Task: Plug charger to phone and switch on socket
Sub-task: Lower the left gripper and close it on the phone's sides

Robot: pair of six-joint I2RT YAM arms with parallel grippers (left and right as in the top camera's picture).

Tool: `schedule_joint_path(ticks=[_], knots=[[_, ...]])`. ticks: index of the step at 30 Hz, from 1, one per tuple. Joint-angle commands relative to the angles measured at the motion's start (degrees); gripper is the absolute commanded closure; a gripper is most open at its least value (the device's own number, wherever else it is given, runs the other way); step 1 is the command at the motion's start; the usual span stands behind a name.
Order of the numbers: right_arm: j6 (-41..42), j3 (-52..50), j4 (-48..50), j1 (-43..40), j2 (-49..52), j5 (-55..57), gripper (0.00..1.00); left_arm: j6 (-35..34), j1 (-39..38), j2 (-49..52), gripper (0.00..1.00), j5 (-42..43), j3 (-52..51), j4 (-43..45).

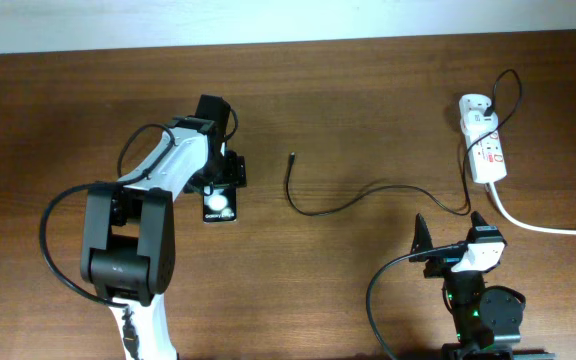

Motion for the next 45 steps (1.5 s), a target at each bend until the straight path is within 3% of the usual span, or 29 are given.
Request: schedule_joint_path(ticks=[1, 10, 18, 45], knots=[[0.4, -0.4, 0.0, 0.3, -0.4, -0.1, 0.01, -1.0, 0.0, 4.7, 0.16, 2.8, -1.4, -0.1], [0.4, -0.4, 0.0, 0.3, -0.4, -0.1, 0.01, -1.0, 0.0, 4.7, 0.3, 2.7, -1.3, -0.5], [0.4, -0.4, 0.0, 0.3, -0.4, -0.1, 0.01, -1.0, 0.1, 4.7, 0.31, 2.7, 4.4, -5.0], [0.4, -0.4, 0.0, 0.3, -0.4, -0.1, 0.01, -0.7, 0.1, 4.7, 0.31, 6.6, 8.6, -12.7]])
